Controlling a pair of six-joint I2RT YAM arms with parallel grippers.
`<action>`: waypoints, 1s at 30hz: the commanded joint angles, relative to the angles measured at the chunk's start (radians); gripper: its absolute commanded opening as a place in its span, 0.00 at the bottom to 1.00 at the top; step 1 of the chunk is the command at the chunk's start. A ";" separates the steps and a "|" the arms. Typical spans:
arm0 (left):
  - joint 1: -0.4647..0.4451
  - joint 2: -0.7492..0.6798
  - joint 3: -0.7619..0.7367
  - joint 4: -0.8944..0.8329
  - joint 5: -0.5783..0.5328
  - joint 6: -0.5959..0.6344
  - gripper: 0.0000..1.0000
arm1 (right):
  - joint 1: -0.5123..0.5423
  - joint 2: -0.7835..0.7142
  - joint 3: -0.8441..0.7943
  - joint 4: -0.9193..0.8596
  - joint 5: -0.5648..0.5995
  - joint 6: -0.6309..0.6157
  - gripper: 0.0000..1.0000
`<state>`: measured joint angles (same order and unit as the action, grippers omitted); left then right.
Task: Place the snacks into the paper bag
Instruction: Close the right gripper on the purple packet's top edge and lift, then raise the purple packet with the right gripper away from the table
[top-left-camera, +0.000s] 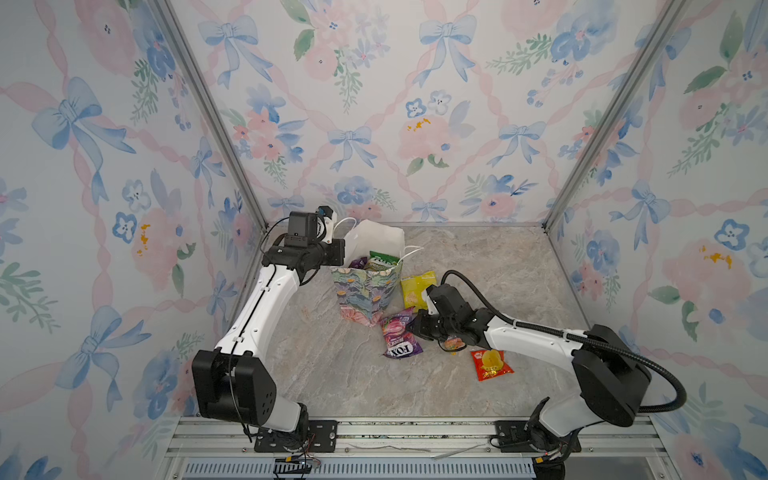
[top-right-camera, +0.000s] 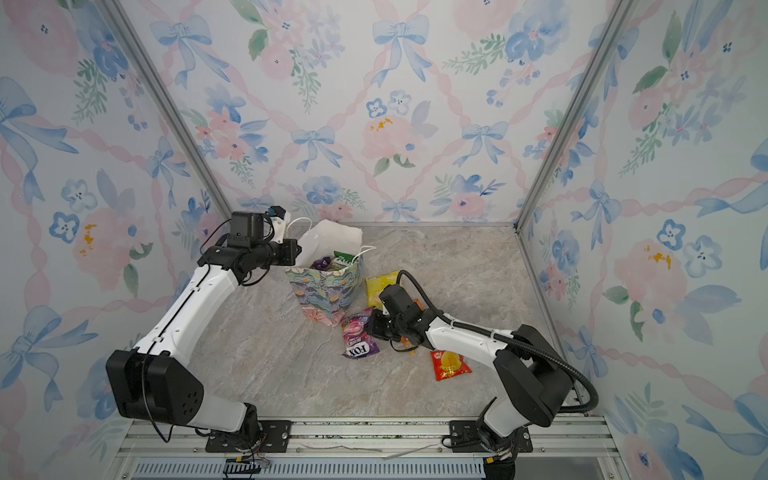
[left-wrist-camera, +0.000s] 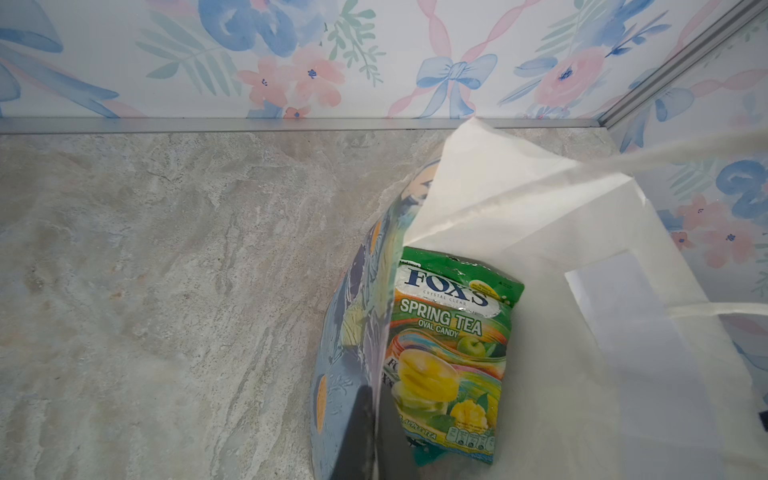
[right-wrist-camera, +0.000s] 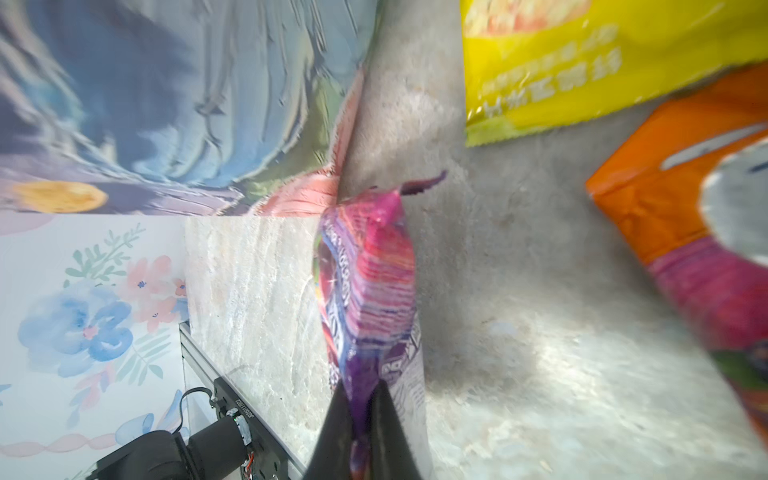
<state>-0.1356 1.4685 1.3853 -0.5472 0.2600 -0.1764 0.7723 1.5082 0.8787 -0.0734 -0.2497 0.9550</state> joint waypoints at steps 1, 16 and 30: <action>0.010 -0.010 -0.015 -0.030 0.008 0.016 0.00 | -0.043 -0.076 0.005 -0.069 0.031 -0.049 0.04; 0.010 -0.011 -0.015 -0.029 0.007 0.015 0.00 | -0.246 -0.240 0.073 -0.198 0.069 -0.164 0.03; 0.011 -0.009 -0.015 -0.030 0.007 0.015 0.00 | -0.343 -0.216 0.341 -0.239 0.201 -0.339 0.02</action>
<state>-0.1352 1.4685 1.3853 -0.5472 0.2626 -0.1764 0.4507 1.2976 1.1496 -0.3233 -0.0822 0.6773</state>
